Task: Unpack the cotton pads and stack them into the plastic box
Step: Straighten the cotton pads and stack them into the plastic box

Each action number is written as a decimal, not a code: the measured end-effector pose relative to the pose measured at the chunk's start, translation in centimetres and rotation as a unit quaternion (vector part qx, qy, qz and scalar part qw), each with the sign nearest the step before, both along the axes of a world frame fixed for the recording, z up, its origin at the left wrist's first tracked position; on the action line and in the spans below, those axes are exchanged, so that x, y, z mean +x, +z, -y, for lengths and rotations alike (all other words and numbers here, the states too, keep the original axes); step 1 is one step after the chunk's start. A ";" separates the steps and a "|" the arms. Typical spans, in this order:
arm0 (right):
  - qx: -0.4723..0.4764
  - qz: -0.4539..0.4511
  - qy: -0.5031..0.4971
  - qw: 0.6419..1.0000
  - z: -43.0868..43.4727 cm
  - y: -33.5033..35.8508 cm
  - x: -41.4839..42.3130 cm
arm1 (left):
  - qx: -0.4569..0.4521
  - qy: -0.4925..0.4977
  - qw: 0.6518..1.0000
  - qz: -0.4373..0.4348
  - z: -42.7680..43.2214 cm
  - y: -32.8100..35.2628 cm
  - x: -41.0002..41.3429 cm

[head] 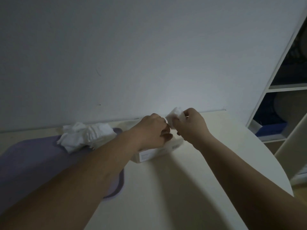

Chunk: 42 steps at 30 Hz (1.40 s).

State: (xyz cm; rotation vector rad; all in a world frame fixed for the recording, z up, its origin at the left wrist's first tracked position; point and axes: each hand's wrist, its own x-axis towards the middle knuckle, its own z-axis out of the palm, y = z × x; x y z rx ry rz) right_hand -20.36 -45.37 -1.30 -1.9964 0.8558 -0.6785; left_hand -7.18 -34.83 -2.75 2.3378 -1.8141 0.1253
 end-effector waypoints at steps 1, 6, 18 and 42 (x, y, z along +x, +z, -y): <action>-0.029 -0.030 0.009 0.999 -0.1 0.1 0.4 | -0.002 -0.004 1.000 0.016 -0.2 -0.2 0.3; -0.141 -0.189 0.001 0.972 -0.4 0.3 2.4 | -0.021 -0.021 0.999 -0.020 -1.4 -0.9 0.9; -0.242 -0.346 0.044 0.906 -1.6 0.5 4.3 | -0.095 0.032 0.991 -0.094 -3.0 -1.9 1.4; -0.239 -0.214 0.215 0.923 -8.3 0.3 1.6 | -0.193 0.115 0.964 -0.144 -11.5 -3.3 -1.9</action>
